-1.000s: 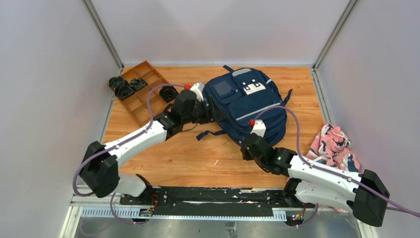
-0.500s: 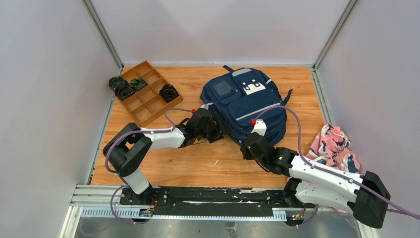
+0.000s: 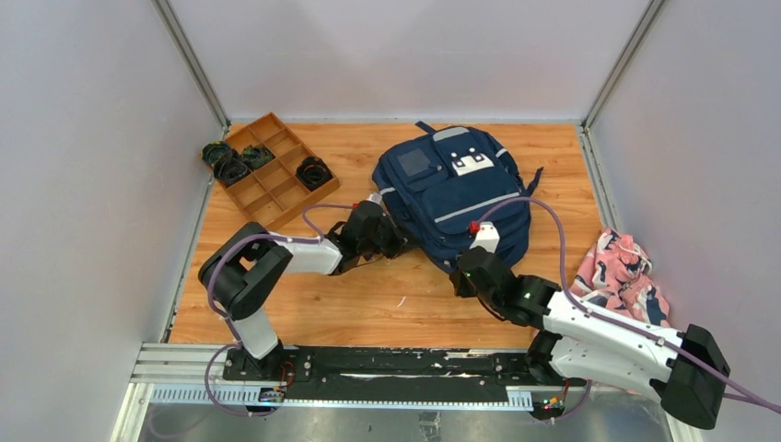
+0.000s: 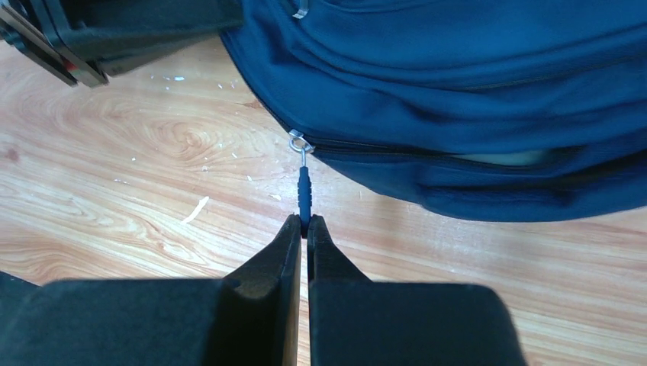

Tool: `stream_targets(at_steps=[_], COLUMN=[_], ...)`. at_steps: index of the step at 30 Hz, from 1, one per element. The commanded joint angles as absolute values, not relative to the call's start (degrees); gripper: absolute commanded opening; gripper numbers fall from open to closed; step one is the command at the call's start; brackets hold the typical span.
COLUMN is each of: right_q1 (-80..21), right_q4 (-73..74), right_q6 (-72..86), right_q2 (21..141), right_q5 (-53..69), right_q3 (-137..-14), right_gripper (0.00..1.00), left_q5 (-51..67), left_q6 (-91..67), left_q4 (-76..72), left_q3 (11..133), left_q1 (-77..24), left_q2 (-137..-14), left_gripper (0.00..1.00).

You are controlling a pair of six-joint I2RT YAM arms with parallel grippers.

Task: Pack the student bag
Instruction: Zip the student bag at the center of the board.

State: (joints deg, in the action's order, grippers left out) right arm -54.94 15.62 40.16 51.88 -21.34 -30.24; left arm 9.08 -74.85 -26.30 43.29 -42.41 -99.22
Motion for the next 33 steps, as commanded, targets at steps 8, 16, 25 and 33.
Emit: stream_targets(at_steps=[8, 16, 25, 33], right_q1=[-51.54, -42.86, -42.93, -42.95], right_q4=[27.16, 26.22, 19.47, 15.54], right_q6=[39.9, 38.3, 36.08, 35.7], right_q2=[41.05, 40.62, 47.24, 52.15], right_q5=[-26.71, -23.42, -10.78, -9.73], right_q3=[-26.64, -24.76, -30.54, -32.86], right_gripper=[0.0, 0.0, 0.0, 0.0], left_q5=[13.7, 12.93, 10.1, 4.87], left_q6=[-59.63, -44.63, -37.63, -53.63], left_q4=[-18.75, -1.04, 11.36, 3.52], left_q3=[46.44, 65.39, 67.97, 50.49], left_q1=[-23.65, -19.02, -26.31, -39.81], left_q2=[-91.31, -99.56, -90.63, -74.9], left_gripper=[0.0, 0.0, 0.5, 0.5])
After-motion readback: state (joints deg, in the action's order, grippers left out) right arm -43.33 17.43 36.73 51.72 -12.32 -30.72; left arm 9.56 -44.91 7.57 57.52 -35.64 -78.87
